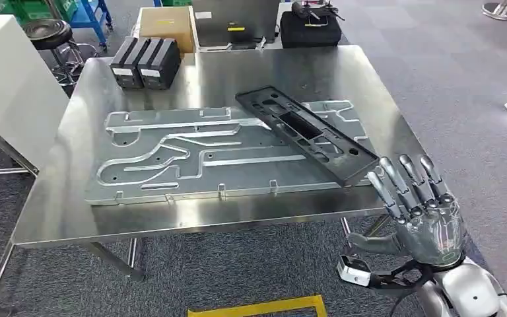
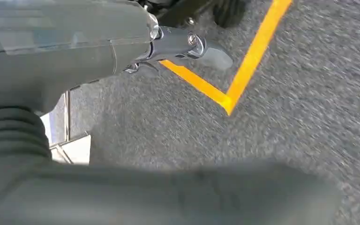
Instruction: Take the parts from the cabinet and place them on the table.
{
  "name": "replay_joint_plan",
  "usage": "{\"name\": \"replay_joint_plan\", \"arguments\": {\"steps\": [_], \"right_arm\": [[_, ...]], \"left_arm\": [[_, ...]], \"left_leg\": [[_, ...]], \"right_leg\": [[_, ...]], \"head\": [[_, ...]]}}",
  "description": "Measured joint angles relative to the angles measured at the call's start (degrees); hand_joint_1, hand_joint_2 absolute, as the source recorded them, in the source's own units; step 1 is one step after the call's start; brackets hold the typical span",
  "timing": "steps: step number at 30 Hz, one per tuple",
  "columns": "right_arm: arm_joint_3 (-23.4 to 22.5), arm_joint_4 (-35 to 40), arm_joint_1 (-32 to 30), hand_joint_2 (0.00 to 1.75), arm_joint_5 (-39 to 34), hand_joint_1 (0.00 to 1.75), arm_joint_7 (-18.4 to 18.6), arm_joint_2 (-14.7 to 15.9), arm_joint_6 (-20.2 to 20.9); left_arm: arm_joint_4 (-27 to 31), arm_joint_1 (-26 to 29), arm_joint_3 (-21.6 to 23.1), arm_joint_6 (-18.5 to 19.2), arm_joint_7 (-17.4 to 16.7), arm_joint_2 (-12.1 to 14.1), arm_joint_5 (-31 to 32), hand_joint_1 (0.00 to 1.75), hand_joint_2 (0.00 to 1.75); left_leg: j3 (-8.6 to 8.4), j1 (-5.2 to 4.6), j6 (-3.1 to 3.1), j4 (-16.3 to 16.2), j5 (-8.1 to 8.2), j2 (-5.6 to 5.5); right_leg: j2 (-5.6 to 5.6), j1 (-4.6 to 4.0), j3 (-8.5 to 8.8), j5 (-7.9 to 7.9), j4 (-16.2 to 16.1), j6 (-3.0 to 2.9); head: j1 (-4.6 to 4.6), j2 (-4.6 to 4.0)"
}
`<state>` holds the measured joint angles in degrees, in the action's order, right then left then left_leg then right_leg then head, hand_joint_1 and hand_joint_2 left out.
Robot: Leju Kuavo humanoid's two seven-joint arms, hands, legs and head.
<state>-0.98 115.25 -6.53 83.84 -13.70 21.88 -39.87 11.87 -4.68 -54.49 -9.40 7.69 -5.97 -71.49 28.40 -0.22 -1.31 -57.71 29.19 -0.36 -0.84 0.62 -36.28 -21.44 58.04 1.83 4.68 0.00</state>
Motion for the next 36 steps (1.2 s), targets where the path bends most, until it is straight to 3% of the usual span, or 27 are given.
{"name": "replay_joint_plan", "arguments": {"steps": [1, 2, 4, 5, 6, 7, 8, 10, 11, 12, 15, 16, 17, 19, 20, 21, 22, 23, 25, 26, 27, 28, 31, 32, 33, 34, 36], "right_arm": [[0.0, 0.2, -0.3, 0.00, -0.4, 0.00, -0.1, -0.5, 0.0], [0.0, 0.2, -0.1, 0.00, -0.9, 0.00, -0.1, -1.2, 0.0], [0.1, 0.0, 0.6, 0.00, -2.6, 0.00, -0.6, -2.7, 0.0], [0.2, -0.3, 0.8, 0.00, -3.7, 0.00, -1.1, -3.6, 0.0], [0.3, -0.7, 1.0, 0.00, -4.6, 0.00, -1.7, -4.2, 0.0], [0.4, -1.3, 1.3, 0.00, -5.5, 0.00, -2.4, -4.9, 0.0], [0.5, -1.9, 1.8, 0.00, -6.3, 0.00, -3.1, -5.6, 0.0], [0.5, -2.7, 2.5, 0.00, -7.3, 0.00, -4.3, -6.6, 0.0], [0.5, -2.8, 2.8, 0.00, -7.5, 0.00, -4.5, -6.9, 0.0], [0.4, -3.0, 3.2, 0.00, -7.6, 0.00, -4.6, -7.1, 0.0], [0.4, -3.7, 3.7, 0.00, -8.4, 0.00, -5.5, -8.0, 0.0], [0.4, -4.0, 3.8, 0.00, -9.0, 0.00, -6.1, -8.4, 0.0], [0.4, -4.4, 4.1, 0.00, -9.9, 0.00, -7.1, -9.0, 0.0], [0.3, -5.2, 4.2, 0.00, -11.4, 0.00, -9.0, -10.2, 0.0], [-0.1, -6.3, 4.2, 0.00, -13.1, 0.00, -10.6, -11.8, 0.0], [-0.5, -7.3, 4.2, 0.00, -14.9, 0.00, -11.7, -13.0, 0.0], [-1.0, -8.4, 4.1, 0.00, -17.1, 0.00, -12.6, -14.2, 0.0], [-1.8, -10.0, 3.7, 0.00, -20.1, 0.00, -13.7, -16.0, 0.0], [-3.2, -13.1, 2.3, 0.00, -26.2, 0.00, -15.1, -18.9, 0.0], [-3.7, -14.5, 1.4, 0.00, -29.5, 0.00, -15.8, -19.9, 0.0], [-4.3, -16.1, 0.2, 0.00, -33.4, 0.00, -16.5, -21.2, 0.0], [-4.9, -18.2, -0.5, 0.00, -36.1, 0.00, -17.1, -22.6, -0.1], [-8.7, -27.8, -0.9, 0.00, -41.3, 0.00, -19.2, -26.9, 0.1], [-10.6, -32.2, 0.0, 0.00, -42.2, 0.00, -19.3, -28.2, 0.2], [-12.5, -35.9, 0.3, 0.00, -43.1, 0.00, -19.7, -29.2, 0.3], [-14.4, -39.3, 0.3, 0.00, -44.6, 0.00, -20.4, -30.1, 0.2], [-16.9, -45.8, 2.2, 0.00, -46.4, 0.00, -22.3, -30.5, 0.1]], "left_arm": [[0.0, 0.0, -0.1, -0.2, 0.0, 0.0, 0.0, 0.00, 0.00], [0.0, -0.2, -0.1, -0.3, 0.1, 0.1, 0.0, 0.00, 0.00], [0.0, -0.4, -0.2, -0.6, 0.1, 0.2, 0.0, 0.00, 0.00], [0.0, -0.4, -0.4, -0.8, 0.1, 0.2, 0.0, 0.00, 0.00], [0.0, -0.3, -0.5, -0.9, 0.2, 0.2, 0.0, 0.00, 0.00], [0.0, -0.3, -0.7, -0.9, 0.2, 0.2, 0.0, 0.00, 0.00], [0.0, -0.3, -0.8, -1.1, 0.2, 0.2, 0.0, 0.00, 0.00], [0.0, -0.4, -1.2, -1.3, 0.2, 0.2, 0.0, 0.00, 0.00], [0.0, -0.4, -1.3, -1.4, 0.2, 0.2, 0.0, 0.00, 0.00], [0.0, -0.3, -1.4, -1.4, 0.2, 0.2, 0.0, 0.00, 0.00], [0.0, -0.3, -1.6, -1.5, 0.2, 0.2, 0.0, 0.00, 0.00], [0.0, -0.1, -1.6, -1.6, 0.2, 0.2, 0.0, 0.00, 0.00], [0.0, -0.1, -1.7, -1.7, 0.2, 0.3, 0.0, 0.00, 0.00], [0.0, 0.0, -2.0, -1.9, 0.3, 0.3, 0.0, 0.00, 0.00], [0.0, 0.0, -2.0, -2.2, 0.2, 0.3, 0.0, 0.00, 0.00], [0.0, 0.0, -2.0, -2.4, 0.0, 0.3, 0.0, 0.00, 0.00], [0.0, 0.0, -2.1, -2.5, -0.1, 0.3, 0.0, 0.00, 0.00], [0.0, 0.0, -2.1, -2.6, -0.5, 0.3, 0.0, 0.00, 0.00], [0.1, 0.0, -2.0, -2.6, -0.9, 0.4, 0.0, 0.00, 0.00], [0.1, 0.0, -2.0, -2.6, -1.0, 0.5, 0.0, 0.00, 0.00], [0.1, 0.0, -2.0, -2.6, -1.0, 0.6, 0.0, 0.00, 0.00], [0.2, 0.1, -2.0, -2.6, -1.0, 0.7, 0.0, 0.00, 0.00], [0.3, 0.5, -2.0, -2.8, -1.0, 0.9, 0.0, 0.00, 0.00], [0.3, 0.6, -2.0, -2.9, -1.0, 0.9, 0.0, 0.00, 0.00], [0.3, 0.4, -2.0, -2.9, -1.0, 1.0, 0.0, 0.00, 0.00], [0.3, 0.4, -2.0, -2.9, -1.0, 1.1, 0.0, 0.00, 0.00], [0.3, 0.6, -2.0, -2.9, -1.1, 1.1, 0.0, 0.00, 0.00]], "left_leg": [[0.38, 0.45, -0.49, 0.5, -0.95, 0.25], [1.02, 0.34, -0.83, 0.4, -1.49, 0.52], [2.44, 0.22, -1.17, 0.4, -2.67, 0.65], [3.24, 0.10, -1.18, 0.4, -3.24, 0.70], [4.09, 0.00, -1.15, 0.3, -3.83, 0.71], [5.05, -0.10, -1.09, 0.1, -4.44, 0.74], [5.90, -0.15, -1.01, 0.0, -4.97, 0.75], [7.23, -0.22, -0.79, -0.2, -5.98, 0.68], [7.48, -0.23, -0.60, -0.3, -6.46, 0.62], [7.73, -0.34, -0.16, -0.3, -6.91, 0.51], [7.63, 0.06, 0.81, 0.4, -8.39, 0.51], [7.76, -0.30, 1.32, 0.5, -8.79, 0.37], [8.44, 0.01, 1.55, -0.4, -6.89, 0.32], [9.89, 0.06, 1.77, -5.5, -0.14, 0.33], [10.97, 0.22, 2.01, -11.1, 4.10, 0.32], [11.50, 0.26, 2.20, -15.0, 5.85, 0.32], [11.41, 0.33, 2.36, -17.3, 5.79, 0.33], [10.25, 0.49, 2.58, -17.7, 3.63, 0.34], [5.59, 0.79, 2.89, -12.9, -1.09, 0.34], [2.11, 0.95, 3.01, -8.4, -1.55, 0.29], [-2.25, 0.97, 2.98, -2.9, 0.55, 0.10], [-4.70, 0.77, 2.51, 1.5, 2.46, -0.12], [-3.63, 0.58, 1.11, 1.3, 2.25, 0.21], [-3.21, 0.84, 0.39, 1.4, 1.42, 0.72], [-2.53, 0.75, -0.09, 1.4, 0.73, 0.90], [-1.58, 0.63, -0.56, 1.4, 0.01, 0.88], [0.26, 0.30, -0.63, 1.3, -1.40, 0.95]], "right_leg": [[0.22, 0.24, -0.39, -0.08, 0.3, 0.30], [0.43, 0.30, -1.01, -2.50, 1.6, 0.50], [0.48, 0.40, -3.54, -9.79, 9.3, 0.93], [0.48, 0.44, -4.53, -12.24, 13.5, 1.12], [0.49, 0.48, -4.91, -13.23, 16.6, 1.20], [0.50, 0.51, -4.16, -12.46, 17.5, 1.18], [0.49, 0.53, -2.19, -10.66, 15.7, 1.03], [0.55, 0.47, 4.74, -7.44, 6.5, 0.43], [0.66, 0.35, 8.58, -8.63, 1.0, -0.07], [0.72, -0.18, 9.97, -9.37, -1.6, -0.39], [0.79, -0.70, 9.08, -8.02, -1.5, -1.53], [0.67, -0.14, 8.66, -6.92, -2.4, -2.13], [0.29, -0.03, 8.17, -6.05, -2.6, -2.47], [0.45, -0.01, 6.55, -4.79, -2.6, -2.96], [0.41, -0.05, 5.32, -3.83, -2.6, -3.03], [0.39, -0.06, 4.26, -3.13, -2.5, -2.98], [0.31, -0.06, 3.28, -2.48, -2.4, -2.91], [0.23, -0.01, 2.03, -1.63, -2.3, -2.74], [0.06, 0.16, -0.03, -0.52, -1.6, -2.27], [0.05, 0.20, -0.94, -0.12, -1.1, -1.96], [-0.03, 0.03, -1.60, 0.10, -0.4, -1.63], [-0.07, -0.09, -2.03, 0.29, 0.3, -1.38], [0.04, -0.04, -2.16, 2.20, 0.0, -0.41], [0.29, 0.23, -2.36, 1.93, 0.1, -0.04], [0.36, 0.36, -2.96, -0.74, 1.3, 0.22], [0.39, 0.62, -4.06, -5.24, 4.9, 0.39], [0.63, 0.62, -6.07, -10.99, 13.4, 0.79]], "head": [[0.00, 0.00], [0.00, 0.00], [0.00, 0.00], [0.00, 0.00], [0.00, 0.00], [0.00, 0.00], [0.00, 0.00], [0.00, 0.00], [0.00, 0.00], [0.02, 0.00], [0.00, 0.00], [0.00, 0.00], [0.00, 0.00], [0.02, 0.00], [0.00, 0.00], [0.00, 0.00], [0.00, 0.00], [0.00, 0.00], [0.00, 0.00], [0.00, 0.00], [0.00, 0.00], [0.00, 0.00], [0.00, 0.00], [-0.02, 0.00], [0.00, 0.00], [-0.02, 0.00], [0.00, 0.00]]}}
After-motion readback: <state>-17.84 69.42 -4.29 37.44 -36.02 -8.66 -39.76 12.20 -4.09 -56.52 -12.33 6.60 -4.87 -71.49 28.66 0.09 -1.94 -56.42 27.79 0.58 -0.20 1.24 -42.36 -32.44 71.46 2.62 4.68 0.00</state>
